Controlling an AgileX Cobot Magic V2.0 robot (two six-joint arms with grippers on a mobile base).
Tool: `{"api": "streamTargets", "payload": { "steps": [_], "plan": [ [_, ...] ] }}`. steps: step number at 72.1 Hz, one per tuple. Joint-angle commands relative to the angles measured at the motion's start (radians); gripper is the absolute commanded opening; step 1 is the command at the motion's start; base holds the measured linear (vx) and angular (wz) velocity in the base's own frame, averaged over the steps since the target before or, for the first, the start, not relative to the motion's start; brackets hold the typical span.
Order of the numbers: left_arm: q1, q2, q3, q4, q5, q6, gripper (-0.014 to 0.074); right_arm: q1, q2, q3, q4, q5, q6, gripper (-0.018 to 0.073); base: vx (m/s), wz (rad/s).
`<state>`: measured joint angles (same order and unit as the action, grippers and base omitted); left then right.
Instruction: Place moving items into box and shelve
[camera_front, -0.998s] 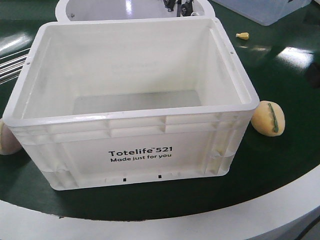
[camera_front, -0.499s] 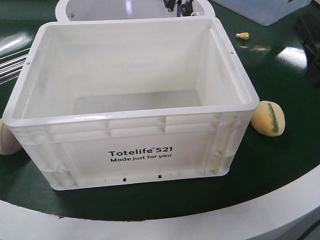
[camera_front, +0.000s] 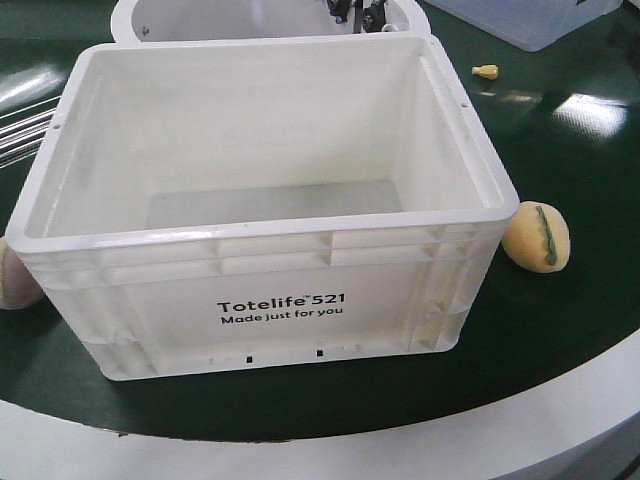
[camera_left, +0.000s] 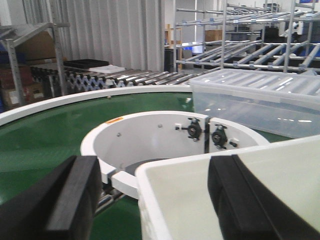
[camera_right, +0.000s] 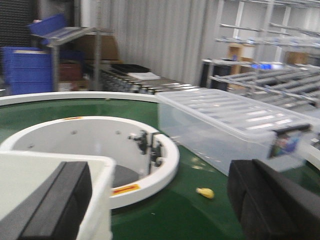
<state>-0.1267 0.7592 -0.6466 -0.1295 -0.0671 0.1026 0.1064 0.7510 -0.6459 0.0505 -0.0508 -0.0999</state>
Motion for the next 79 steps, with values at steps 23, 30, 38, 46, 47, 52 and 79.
{"api": "streamTargets", "payload": {
  "steps": [23, 30, 38, 46, 47, 52, 79],
  "plan": [
    [0.162, -0.014, -0.039, -0.006, 0.082, -0.001, 0.0573, -0.124, -0.049, -0.037, 0.007, 0.075, -0.057, 0.0589, 0.0, 0.0],
    [0.162, -0.011, -0.039, -0.006, 0.052, -0.001, 0.0573, -0.121, -0.039, -0.037, 0.007, 0.07, -0.057, 0.0589, 0.0, 0.0],
    [0.162, 0.004, -0.052, -0.007, 0.018, -0.001, 0.0573, -0.121, -0.011, -0.05, 0.011, 0.094, -0.056, 0.0589, 0.0, 0.0],
    [0.162, 0.041, -0.095, -0.008, 0.035, -0.005, 0.0573, -0.121, 0.052, -0.106, 0.012, 0.145, -0.056, 0.0589, 0.0, 0.0],
    [0.162, 0.047, -0.102, -0.008, 0.039, -0.005, 0.0573, -0.121, 0.065, -0.118, 0.012, 0.149, -0.056, 0.0589, 0.0, 0.0],
    [0.162, 0.09, -0.144, -0.008, 0.067, -0.005, 0.0573, -0.121, 0.109, -0.16, 0.012, 0.157, -0.056, 0.0589, 0.0, 0.0],
    [0.162, 0.309, -0.253, -0.008, 0.096, -0.011, 0.0573, -0.121, 0.39, -0.328, 0.057, 0.255, -0.054, 0.0581, 0.0, 0.0]
  ]
}}
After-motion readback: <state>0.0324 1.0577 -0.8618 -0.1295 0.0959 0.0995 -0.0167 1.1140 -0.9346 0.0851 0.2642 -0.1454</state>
